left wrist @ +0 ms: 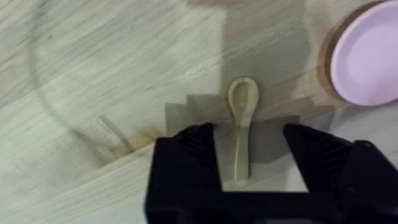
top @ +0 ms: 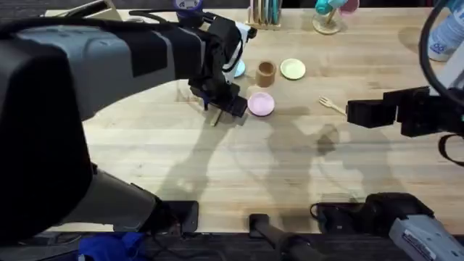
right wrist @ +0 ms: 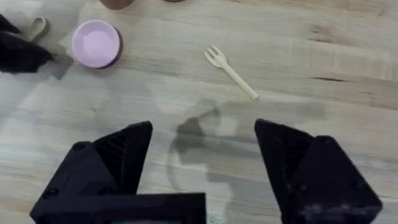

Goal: Pick up a utensil and set it on the pink plate, then put the other utensil in the container.

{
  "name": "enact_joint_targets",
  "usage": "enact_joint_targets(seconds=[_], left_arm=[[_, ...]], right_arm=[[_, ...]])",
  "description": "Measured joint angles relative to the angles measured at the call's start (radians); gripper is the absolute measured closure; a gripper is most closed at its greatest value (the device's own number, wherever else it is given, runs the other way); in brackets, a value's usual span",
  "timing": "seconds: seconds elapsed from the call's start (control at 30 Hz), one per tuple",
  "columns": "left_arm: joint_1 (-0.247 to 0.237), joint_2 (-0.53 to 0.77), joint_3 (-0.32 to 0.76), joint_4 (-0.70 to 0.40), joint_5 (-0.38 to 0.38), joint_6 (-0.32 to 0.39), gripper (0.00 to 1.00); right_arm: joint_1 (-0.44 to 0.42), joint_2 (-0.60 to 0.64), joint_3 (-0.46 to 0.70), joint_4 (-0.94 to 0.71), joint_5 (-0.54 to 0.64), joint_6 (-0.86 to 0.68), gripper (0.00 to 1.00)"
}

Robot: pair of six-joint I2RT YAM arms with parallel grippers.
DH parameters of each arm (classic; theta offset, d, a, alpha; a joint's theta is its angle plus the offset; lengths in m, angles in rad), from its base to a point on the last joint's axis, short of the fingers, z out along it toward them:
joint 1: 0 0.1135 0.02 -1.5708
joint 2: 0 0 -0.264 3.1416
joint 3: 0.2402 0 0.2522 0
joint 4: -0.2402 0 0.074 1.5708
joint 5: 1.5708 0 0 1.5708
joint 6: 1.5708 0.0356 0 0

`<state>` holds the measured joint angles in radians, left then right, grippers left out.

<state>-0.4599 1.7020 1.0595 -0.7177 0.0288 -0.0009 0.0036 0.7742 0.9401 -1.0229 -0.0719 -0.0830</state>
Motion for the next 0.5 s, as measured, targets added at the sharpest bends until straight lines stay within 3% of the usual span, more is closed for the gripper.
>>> enact_joint_targets(seconds=[0.23,0.5], left_arm=[[0.000,0.000,0.002,-0.016,0.006,-0.015,0.681],[-0.001,0.000,0.007,-0.027,0.027,-0.028,0.952]], right_arm=[[0.000,0.000,0.000,0.000,0.000,0.000,0.003],[0.000,0.000,0.000,0.000,0.000,0.000,0.003]])
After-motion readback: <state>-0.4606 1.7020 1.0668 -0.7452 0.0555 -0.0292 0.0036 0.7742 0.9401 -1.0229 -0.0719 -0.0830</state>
